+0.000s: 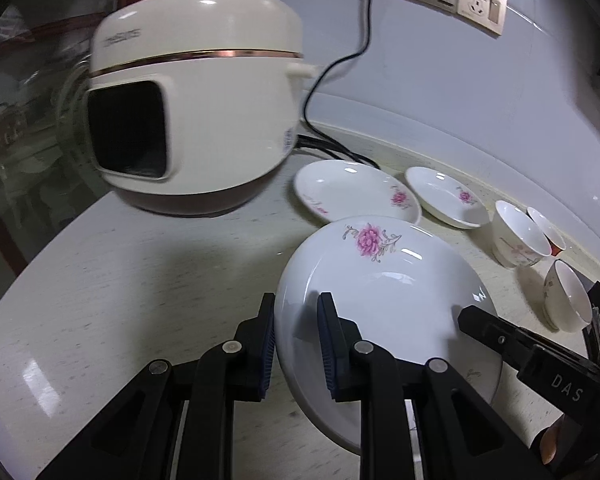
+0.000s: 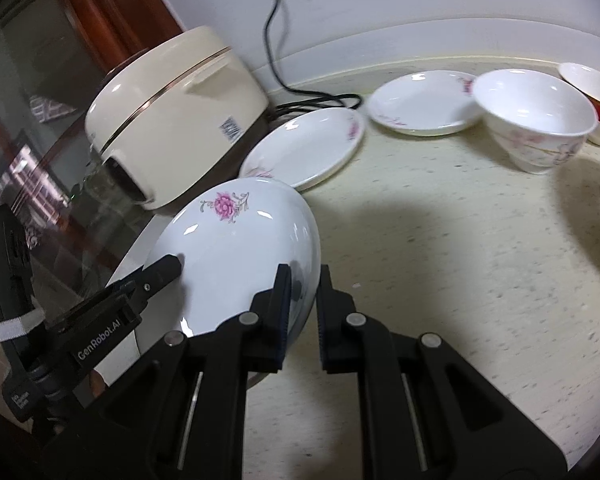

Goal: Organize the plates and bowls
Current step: 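Lift the plate with both tools and carry it toward the rice cooker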

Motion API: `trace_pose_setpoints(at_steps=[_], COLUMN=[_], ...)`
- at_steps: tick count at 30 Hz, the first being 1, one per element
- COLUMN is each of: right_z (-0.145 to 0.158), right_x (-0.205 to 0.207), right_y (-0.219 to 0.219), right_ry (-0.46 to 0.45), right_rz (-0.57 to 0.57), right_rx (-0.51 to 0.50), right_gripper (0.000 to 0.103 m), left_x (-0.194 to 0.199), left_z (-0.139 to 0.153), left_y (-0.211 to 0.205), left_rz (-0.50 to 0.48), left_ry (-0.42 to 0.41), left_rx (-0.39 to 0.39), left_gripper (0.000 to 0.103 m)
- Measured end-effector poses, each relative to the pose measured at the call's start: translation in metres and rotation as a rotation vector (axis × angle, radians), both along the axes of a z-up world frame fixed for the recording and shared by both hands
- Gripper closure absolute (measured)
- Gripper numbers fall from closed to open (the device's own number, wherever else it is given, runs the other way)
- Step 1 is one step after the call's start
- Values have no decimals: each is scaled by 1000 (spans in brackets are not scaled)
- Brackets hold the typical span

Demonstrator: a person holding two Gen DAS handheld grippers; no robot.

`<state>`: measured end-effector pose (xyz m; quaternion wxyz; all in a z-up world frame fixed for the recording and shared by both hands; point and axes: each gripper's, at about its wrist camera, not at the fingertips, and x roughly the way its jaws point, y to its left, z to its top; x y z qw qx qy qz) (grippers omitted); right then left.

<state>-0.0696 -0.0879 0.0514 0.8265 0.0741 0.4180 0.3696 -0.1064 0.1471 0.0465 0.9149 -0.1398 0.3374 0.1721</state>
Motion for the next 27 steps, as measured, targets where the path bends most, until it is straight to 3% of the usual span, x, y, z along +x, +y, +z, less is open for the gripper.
trace_pose_setpoints(at_steps=[14,27], right_z=[-4,-15], right_x=[-27,-36], right_y=[58,95], right_ry=[-26,-41], right_rz=[122,161], right_rx=[-51,-99], right_gripper=[87,87], left_x=[-36,-40], left_z=[-14,-33], left_y=[47,83], left_rz=[75,132], left_ry=[17,18], left_rx=[-48,-106], left_gripper=[82,81])
